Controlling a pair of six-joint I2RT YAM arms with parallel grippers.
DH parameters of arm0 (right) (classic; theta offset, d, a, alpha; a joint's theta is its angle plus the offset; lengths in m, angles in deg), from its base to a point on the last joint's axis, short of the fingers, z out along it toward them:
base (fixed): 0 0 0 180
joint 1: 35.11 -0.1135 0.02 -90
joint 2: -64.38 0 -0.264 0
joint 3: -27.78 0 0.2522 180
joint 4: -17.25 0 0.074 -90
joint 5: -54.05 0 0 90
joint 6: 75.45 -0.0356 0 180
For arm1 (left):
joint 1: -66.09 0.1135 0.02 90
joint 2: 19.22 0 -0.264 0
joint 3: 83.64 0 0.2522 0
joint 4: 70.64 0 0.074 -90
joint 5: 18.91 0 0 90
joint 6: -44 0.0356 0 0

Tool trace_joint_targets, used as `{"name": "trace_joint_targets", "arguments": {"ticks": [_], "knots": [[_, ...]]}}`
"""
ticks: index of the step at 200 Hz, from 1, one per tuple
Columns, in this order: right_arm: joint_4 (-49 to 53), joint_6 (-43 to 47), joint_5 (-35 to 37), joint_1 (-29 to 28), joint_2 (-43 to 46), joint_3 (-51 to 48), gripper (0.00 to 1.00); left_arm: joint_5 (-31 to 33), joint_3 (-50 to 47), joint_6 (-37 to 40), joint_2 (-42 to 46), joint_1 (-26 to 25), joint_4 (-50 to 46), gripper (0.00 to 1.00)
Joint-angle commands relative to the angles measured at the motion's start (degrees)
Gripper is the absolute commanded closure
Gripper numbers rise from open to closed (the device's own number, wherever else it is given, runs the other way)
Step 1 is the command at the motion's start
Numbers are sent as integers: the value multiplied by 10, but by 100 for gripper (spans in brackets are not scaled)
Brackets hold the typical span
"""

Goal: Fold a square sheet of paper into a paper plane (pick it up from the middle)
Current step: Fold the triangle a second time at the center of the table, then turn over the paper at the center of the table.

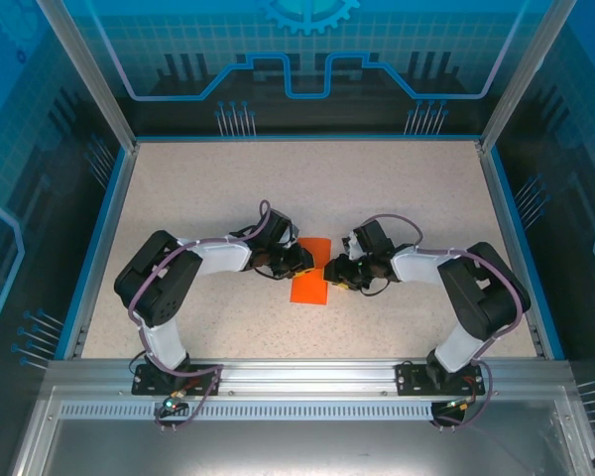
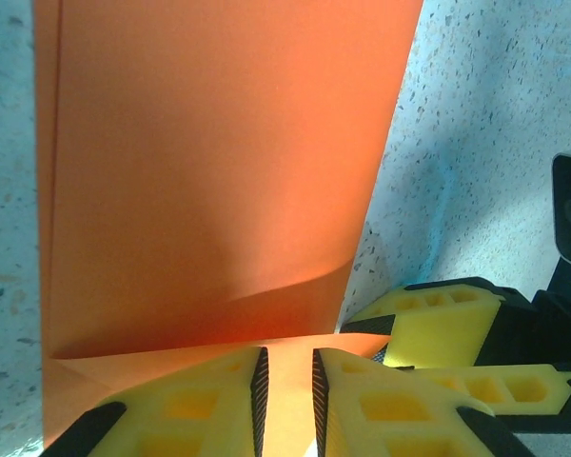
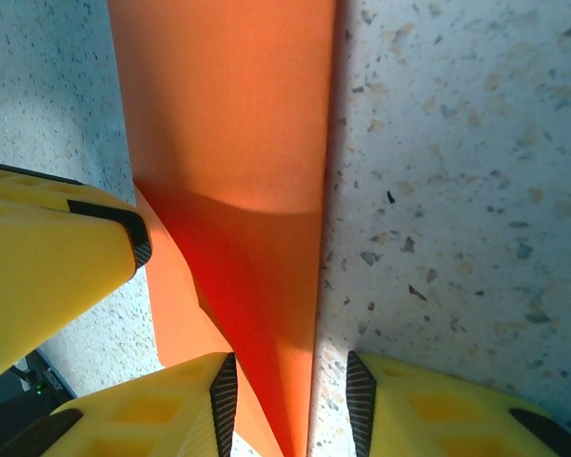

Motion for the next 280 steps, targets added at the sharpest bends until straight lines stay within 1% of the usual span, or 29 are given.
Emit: {"name": "trace_joint_targets", "arguments": {"ticks": [1, 91, 135, 230, 280], "knots": [[-19, -3, -20, 0, -18, 15, 63, 8, 10, 12, 1, 0, -12, 78], [-35, -16, -24, -3, -29, 17, 67, 9, 12, 11, -23, 1, -6, 78], [-40, -18, -29, -4, -32, 17, 66, 9, 15, 10, -30, 1, -6, 78], [-46, -16, -37, -4, -23, 13, 66, 13, 13, 6, -28, 1, -5, 78], [-70, -11, -47, -5, -39, 3, 68, 16, 12, 4, -22, 0, -3, 78]]}}
